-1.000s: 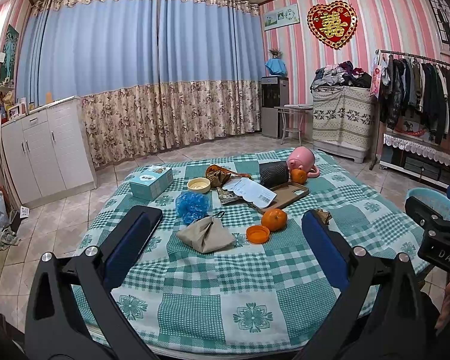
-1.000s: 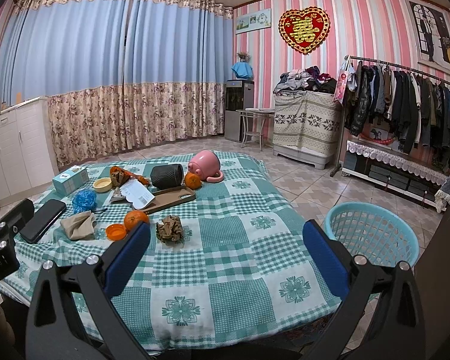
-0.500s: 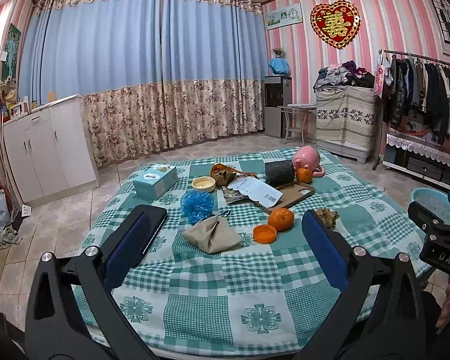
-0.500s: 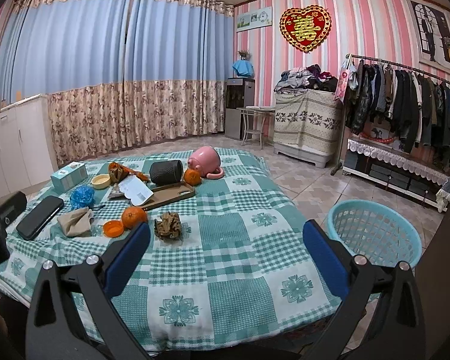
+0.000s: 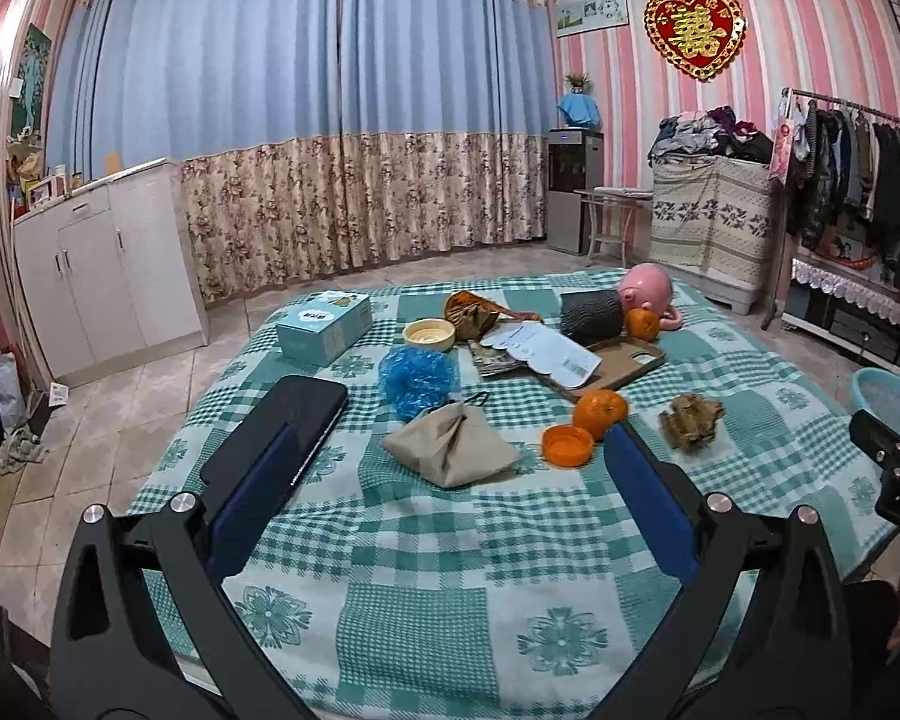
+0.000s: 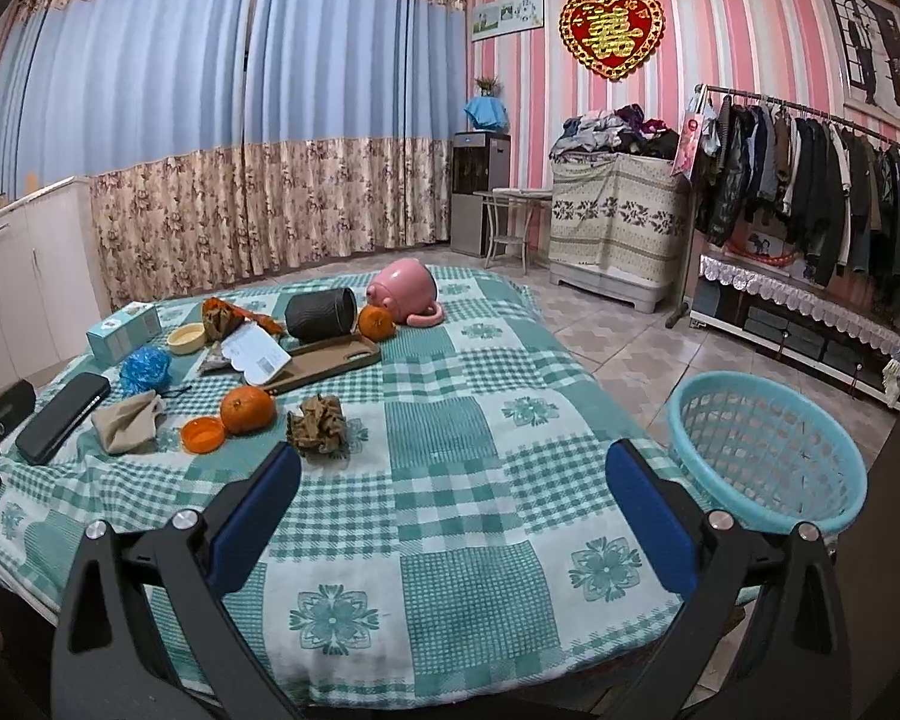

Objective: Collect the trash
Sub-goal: 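Grasp the beige cloth pouch with the left gripper while the right gripper approaches the brown crumpled paper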

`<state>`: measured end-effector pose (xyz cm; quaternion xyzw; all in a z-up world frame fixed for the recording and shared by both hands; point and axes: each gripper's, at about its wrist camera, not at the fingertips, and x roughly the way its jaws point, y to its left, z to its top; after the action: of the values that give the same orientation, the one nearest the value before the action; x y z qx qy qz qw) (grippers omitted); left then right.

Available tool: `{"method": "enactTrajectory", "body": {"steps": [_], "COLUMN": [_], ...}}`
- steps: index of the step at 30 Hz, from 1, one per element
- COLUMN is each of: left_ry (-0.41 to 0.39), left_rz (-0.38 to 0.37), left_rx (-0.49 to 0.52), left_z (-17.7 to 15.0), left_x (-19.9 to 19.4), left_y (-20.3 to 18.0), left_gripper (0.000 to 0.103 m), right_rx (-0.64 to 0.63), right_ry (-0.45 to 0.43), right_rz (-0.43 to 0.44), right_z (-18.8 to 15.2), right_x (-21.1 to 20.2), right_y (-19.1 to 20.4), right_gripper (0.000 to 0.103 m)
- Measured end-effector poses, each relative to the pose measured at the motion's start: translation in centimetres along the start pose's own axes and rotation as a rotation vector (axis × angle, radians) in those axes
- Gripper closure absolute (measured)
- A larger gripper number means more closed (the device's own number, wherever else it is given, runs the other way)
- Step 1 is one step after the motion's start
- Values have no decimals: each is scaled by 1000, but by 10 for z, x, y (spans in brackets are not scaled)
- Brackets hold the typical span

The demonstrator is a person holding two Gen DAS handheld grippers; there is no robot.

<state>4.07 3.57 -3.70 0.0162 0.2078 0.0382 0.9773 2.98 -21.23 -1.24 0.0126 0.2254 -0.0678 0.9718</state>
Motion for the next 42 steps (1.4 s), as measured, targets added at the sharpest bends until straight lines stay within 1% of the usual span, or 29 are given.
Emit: {"method": "enactTrajectory", "body": {"steps": [3,6,7,10,12,15,18,19,21,23,26,27,28,29,30,32,33,34,37,40,42], "left_ry": [22,43,51,69,69,90,124,145,189,222,259,278,300,312,322,312,300,295,283,246,228], "left_rz": [2,6,9,-14,-10,-1,1,-8,-42,-62,-81,-86,-97,-105,-108,-103,-102,-102,-92,-71,-67], "left_rx": [13,22,15,-18,-15,23,48,44,5,-34,-72,-79,-85,-85,-81,-75,-69,-62,-45,-24,-8], "left_z": [-1,-1,1,6,10,13,11,10,4,-1,-5,-7,-9,-10,-11,-12,-12,-11,-11,-10,-11], "left_x": [12,28,34,56,69,92,114,120,131,139,150,155,161,164,167,165,163,162,160,153,149], "left_y": [2,7,10,21,22,19,15,15,19,24,31,32,32,32,31,30,28,27,24,20,18], "left_gripper": [5,5,5,5,5,5,5,5,6,11,22,33,45,52,55,59,66,69,76,78,78], "right_rx": [-13,-26,-27,-7,-11,-30,-45,-53,-60,-65,-90,-100,-108,-106,-102,-93,-90,-88,-98,-139,-164], "right_ry": [9,-5,-8,-7,-11,18,64,83,88,91,118,130,139,147,153,188,198,201,203,201,209], "right_rz": [6,21,27,55,65,94,92,84,80,103,123,134,148,154,156,150,148,148,137,134,150], "right_z": [-2,-3,-1,3,4,7,10,11,12,12,8,6,5,4,4,2,1,1,-1,-3,-5], "right_x": [9,19,22,33,41,58,76,83,91,97,104,106,108,111,114,125,130,133,138,141,143], "right_y": [1,2,2,0,4,10,18,23,27,33,44,47,49,51,52,54,55,56,60,67,72], "right_gripper": [4,4,4,4,4,4,4,4,4,4,4,4,4,4,4,4,4,4,4,4,8]}}
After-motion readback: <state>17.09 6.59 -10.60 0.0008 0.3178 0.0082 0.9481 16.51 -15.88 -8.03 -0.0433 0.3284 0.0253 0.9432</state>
